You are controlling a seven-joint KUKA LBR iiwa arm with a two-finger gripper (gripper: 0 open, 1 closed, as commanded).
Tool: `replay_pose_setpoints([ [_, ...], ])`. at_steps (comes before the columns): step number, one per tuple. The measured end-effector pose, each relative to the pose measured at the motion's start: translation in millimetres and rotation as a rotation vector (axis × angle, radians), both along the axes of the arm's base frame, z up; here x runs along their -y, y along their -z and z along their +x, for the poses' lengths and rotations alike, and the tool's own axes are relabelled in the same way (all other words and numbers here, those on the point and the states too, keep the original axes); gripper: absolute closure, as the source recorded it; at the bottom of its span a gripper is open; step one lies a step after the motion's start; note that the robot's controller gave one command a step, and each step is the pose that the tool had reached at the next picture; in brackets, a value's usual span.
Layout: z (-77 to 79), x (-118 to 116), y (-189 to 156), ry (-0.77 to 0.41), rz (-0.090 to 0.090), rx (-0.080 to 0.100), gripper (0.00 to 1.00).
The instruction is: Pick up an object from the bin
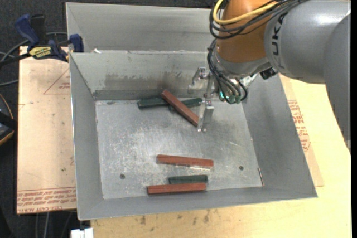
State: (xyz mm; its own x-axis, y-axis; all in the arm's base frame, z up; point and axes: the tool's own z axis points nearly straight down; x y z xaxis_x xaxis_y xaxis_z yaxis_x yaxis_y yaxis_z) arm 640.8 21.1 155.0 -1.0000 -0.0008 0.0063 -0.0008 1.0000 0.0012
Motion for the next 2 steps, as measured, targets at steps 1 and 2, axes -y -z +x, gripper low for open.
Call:
replay_pose_setpoints([
  [1,1.8,0,-5,0.0,0.0,0.008,0.0],
  [2,3.9,21,80,0.202,0.001,0.018,1.0],
])
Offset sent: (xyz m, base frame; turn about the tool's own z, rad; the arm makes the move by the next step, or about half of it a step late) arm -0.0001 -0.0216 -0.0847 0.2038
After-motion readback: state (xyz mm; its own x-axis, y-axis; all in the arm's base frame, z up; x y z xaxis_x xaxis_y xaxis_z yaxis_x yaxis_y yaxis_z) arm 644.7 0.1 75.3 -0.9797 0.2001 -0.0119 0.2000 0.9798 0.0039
